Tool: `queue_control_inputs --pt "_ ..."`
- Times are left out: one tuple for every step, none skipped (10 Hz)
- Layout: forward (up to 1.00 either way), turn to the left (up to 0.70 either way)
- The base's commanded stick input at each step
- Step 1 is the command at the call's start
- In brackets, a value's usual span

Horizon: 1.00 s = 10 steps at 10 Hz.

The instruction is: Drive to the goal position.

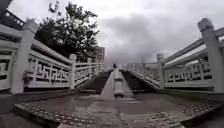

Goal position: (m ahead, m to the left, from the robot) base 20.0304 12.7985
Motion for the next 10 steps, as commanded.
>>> queue_control_inputs --pt "0.69 0.01" --pt "0.69 0.01" --pt "0.69 0.01" --pt "0.69 0.01" --pt "0.69 0.01" --pt "0.69 0.01" --pt "0.69 0.01" --pt "0.69 0.01" --pt "0.69 0.01" --pt "0.69 0.01"
